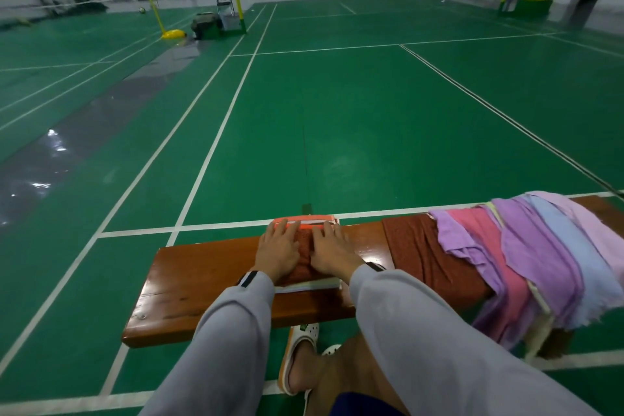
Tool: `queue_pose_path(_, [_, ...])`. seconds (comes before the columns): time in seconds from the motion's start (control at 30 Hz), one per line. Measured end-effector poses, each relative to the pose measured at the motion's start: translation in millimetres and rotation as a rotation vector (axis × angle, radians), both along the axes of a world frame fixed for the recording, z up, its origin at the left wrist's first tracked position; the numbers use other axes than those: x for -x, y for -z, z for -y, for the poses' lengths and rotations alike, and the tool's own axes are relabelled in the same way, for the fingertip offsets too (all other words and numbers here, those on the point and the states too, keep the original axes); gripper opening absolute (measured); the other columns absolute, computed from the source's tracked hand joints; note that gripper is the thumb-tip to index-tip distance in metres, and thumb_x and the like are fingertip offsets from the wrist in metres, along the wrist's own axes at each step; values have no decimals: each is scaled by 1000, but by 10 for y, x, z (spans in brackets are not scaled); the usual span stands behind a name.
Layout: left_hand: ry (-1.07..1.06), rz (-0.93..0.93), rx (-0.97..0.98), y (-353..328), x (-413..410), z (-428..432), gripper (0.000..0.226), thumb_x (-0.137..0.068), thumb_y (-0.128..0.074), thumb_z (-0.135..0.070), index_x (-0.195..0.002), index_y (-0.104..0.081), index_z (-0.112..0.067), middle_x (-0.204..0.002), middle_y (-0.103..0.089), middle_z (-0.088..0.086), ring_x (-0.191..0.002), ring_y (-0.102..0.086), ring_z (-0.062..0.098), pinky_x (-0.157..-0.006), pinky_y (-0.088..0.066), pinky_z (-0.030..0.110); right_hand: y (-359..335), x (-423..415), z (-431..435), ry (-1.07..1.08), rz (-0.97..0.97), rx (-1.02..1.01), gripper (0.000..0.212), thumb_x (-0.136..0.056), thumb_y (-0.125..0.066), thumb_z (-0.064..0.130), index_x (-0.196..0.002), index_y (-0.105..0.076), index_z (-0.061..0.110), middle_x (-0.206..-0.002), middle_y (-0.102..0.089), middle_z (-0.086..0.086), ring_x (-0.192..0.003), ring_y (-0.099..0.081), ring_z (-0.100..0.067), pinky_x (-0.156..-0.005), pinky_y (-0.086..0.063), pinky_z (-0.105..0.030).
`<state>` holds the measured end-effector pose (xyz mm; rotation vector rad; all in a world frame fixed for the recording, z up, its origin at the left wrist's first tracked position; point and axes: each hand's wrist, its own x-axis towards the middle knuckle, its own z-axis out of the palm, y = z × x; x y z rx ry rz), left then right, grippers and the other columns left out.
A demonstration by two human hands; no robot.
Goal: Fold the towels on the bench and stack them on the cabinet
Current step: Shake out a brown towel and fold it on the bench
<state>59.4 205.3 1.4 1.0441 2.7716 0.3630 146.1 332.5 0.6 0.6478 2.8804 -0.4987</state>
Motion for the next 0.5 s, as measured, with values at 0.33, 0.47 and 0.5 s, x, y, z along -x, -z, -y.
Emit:
queue_pose_path(0.33, [33,146,95,548,-22,62,56,-109,-16,-48,-161,5,-42,-170,17,-9,-156,19,25,-125,-4,62,446,8,-21,-76,56,18,67,-106,-16,57,-163,9,29,-169,21,-4,-155,21,-35,-122,3,-65])
queue_pose_path(0.47, [31,27,81,671,-81,65,58,-108,-14,-50,-159,14,-46,-166,29,-7,-154,25,28,-124,0,63,592,-71,18,-46,-43,3,65,-107,-16,51,-162,11,30,-170,21,-3,-156,17,-33,-123,1,-65])
queue_pose_path(0.5, [26,28,93,679,-60,48,58,-107,-15,-53,-157,16,-48,-166,31,-6,-154,26,31,-123,2,65,603,-67,14,-44,-45,3,65,-107,-16,50,-162,12,30,-169,21,-3,-156,17,-33,-123,1,-65])
